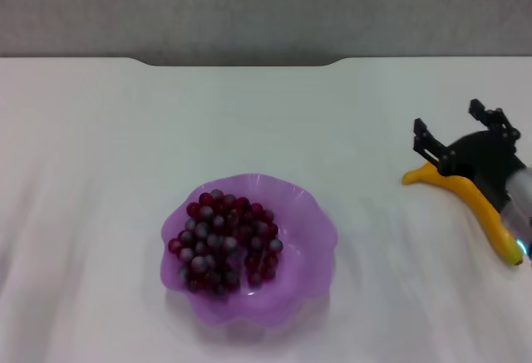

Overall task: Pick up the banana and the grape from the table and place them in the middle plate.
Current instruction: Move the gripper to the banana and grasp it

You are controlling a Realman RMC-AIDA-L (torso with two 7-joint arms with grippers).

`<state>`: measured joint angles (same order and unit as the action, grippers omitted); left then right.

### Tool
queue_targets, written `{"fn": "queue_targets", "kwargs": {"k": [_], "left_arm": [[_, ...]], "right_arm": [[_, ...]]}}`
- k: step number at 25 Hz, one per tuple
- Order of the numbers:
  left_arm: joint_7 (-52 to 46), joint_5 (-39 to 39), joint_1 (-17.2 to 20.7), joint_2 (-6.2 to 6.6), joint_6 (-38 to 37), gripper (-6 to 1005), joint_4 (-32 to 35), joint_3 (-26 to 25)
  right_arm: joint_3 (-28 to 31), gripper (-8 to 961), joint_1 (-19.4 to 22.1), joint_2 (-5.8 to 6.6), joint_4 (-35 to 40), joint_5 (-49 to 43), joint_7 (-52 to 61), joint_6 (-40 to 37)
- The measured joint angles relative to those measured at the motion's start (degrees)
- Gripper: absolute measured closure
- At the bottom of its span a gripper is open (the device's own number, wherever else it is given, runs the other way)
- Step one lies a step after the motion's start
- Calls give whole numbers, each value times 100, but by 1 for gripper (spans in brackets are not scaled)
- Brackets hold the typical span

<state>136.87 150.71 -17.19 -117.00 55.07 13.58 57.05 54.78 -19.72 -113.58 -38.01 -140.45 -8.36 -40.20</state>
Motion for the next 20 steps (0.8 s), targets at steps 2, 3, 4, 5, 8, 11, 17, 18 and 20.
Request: {"fn": "queue_targets", "kwargs": {"k": [2, 3, 4, 5, 8, 11, 17, 18, 20], "left_arm": [[3, -1, -16, 0, -17, 103, -3, 9], [3, -2, -24, 0, -20, 103, -3, 10], [3, -2, -26, -2, -21, 103, -4, 6], [4, -2, -27, -4, -23, 103, -5, 2], [-9, -2, -28, -6, -25, 104, -8, 4], [-23, -2, -39, -8, -32, 104, -10, 12], [-20, -1, -69, -16, -33, 105, -13, 13], [-26, 0, -70, -16, -33, 105, -13, 12], [-30, 1, -78, -16, -33, 105, -13, 9]], "right_arm": [[367, 47, 175, 54, -724, 1, -401, 927], [567, 47, 256, 60, -1088, 1, -601, 1406], [791, 48, 344, 52, -1434, 1, -786, 1895], [996, 48, 404, 23, -1697, 1, -942, 2290], [1641, 48, 540, -86, -2389, 5, -1228, 3665], [2189, 47, 561, -111, -2885, 51, -1225, 4894], [3282, 46, 62, -111, -3059, 52, -1096, 7152], [3436, 46, -30, -108, -3043, 28, -1093, 7425], [3699, 46, -170, -102, -3007, -39, -1093, 7804]]}}
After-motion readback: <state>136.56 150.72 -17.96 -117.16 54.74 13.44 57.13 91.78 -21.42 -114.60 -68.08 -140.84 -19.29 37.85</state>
